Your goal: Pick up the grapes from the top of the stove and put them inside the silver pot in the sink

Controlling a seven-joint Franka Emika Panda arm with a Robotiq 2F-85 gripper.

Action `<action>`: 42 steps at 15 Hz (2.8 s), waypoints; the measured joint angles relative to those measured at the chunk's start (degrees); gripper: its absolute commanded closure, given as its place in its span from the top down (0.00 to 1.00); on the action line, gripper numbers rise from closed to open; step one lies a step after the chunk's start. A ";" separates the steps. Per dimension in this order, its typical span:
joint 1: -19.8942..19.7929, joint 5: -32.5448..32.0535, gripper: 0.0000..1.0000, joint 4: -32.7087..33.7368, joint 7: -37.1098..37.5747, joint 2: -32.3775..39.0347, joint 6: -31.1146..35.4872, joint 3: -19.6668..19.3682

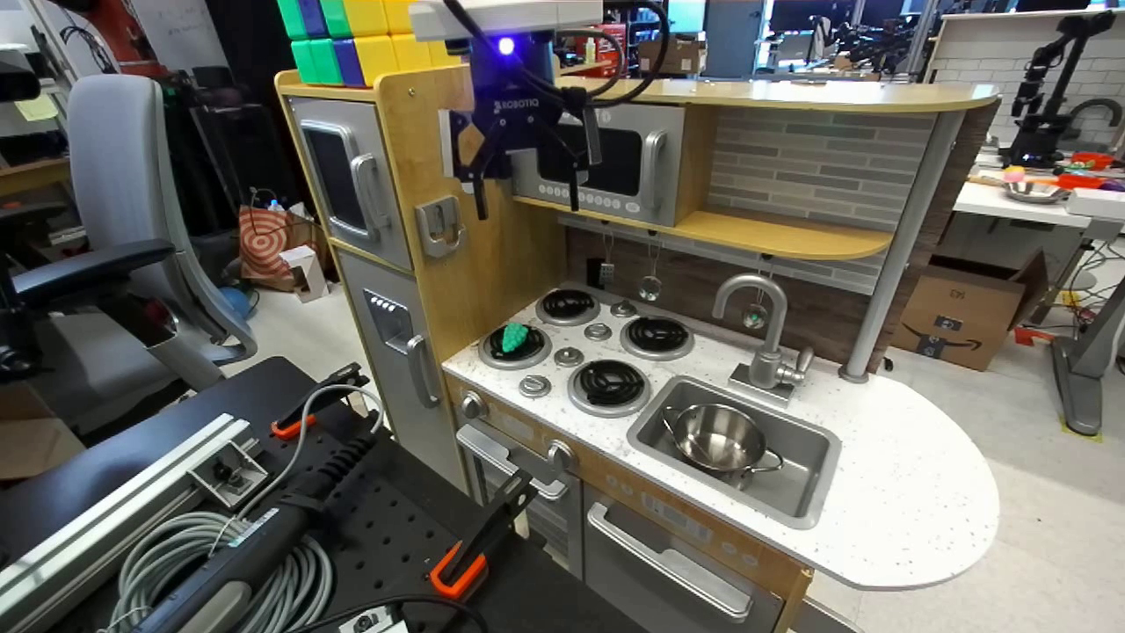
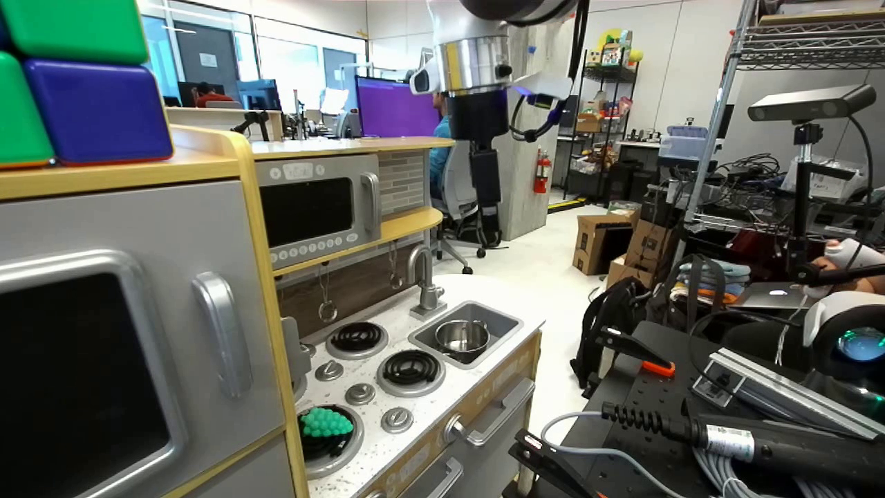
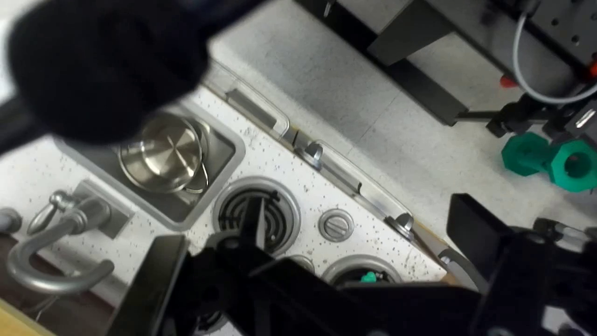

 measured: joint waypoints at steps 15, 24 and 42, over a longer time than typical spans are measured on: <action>1.68 -0.22 1.00 -8.81 0.65 2.71 29.27 1.00; 1.01 7.56 1.00 1.60 -3.97 20.59 35.40 5.21; 6.40 -3.52 1.00 18.67 1.83 37.86 34.61 3.91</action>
